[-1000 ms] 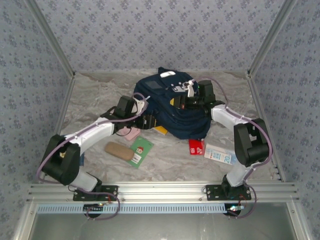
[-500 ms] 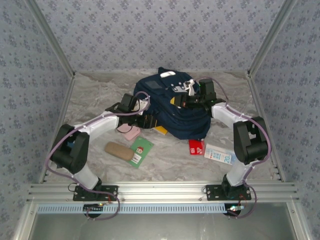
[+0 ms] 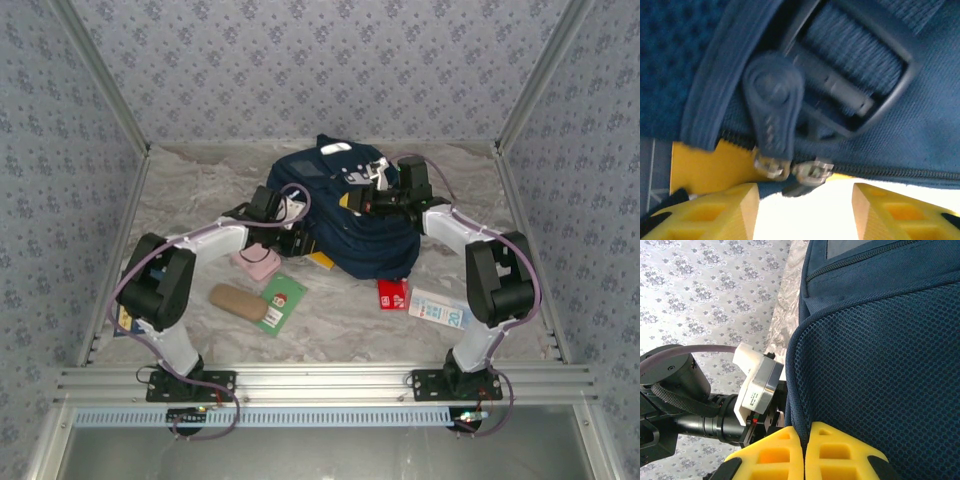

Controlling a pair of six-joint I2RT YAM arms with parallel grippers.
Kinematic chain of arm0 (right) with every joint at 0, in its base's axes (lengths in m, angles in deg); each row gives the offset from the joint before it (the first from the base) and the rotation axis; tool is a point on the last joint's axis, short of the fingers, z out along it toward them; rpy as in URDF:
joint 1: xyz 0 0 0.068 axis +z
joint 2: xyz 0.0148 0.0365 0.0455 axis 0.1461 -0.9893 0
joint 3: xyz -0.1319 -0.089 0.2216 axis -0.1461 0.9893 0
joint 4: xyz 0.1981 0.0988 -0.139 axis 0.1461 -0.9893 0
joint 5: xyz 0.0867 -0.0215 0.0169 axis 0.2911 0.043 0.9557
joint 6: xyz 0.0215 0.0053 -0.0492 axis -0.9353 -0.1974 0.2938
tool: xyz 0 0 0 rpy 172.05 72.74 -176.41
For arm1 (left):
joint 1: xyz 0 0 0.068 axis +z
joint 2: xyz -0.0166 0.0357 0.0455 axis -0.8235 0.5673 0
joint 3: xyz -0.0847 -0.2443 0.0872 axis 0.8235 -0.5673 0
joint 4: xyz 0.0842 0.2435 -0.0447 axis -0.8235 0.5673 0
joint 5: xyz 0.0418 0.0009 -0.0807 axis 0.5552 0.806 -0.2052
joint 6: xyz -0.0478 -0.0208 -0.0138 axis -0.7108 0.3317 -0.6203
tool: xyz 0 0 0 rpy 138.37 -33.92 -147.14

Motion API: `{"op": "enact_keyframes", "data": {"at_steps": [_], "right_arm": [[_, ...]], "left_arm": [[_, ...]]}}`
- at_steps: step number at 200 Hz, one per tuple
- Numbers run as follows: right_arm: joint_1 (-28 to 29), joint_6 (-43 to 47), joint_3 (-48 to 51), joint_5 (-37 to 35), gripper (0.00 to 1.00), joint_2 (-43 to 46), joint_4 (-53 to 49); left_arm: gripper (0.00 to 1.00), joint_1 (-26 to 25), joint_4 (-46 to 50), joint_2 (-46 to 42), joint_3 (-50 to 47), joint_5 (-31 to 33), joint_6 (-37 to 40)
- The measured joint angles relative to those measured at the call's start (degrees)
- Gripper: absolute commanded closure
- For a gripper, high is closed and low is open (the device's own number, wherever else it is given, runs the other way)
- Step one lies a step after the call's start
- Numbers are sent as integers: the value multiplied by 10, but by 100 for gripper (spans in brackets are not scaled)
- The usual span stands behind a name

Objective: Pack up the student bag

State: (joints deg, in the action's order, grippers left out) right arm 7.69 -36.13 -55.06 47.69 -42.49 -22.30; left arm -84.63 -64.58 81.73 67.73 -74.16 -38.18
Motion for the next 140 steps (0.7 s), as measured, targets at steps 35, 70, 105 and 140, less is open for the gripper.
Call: {"op": "enact_keyframes", "data": {"at_steps": [35,70,105,140], "right_arm": [[0,-7,0,5,100,-5,8],[0,-17,0,9,100,-10,21],[-2,-21,0,9,100,-11,27],[-2,-21,0,7,100,-11,27]], "left_arm": [[67,-7,-5,12,8,6,25],[82,-8,-4,21,10,22,42],[90,-8,-6,21,10,32,52],[93,-9,-7,15,9,34,52]]}}
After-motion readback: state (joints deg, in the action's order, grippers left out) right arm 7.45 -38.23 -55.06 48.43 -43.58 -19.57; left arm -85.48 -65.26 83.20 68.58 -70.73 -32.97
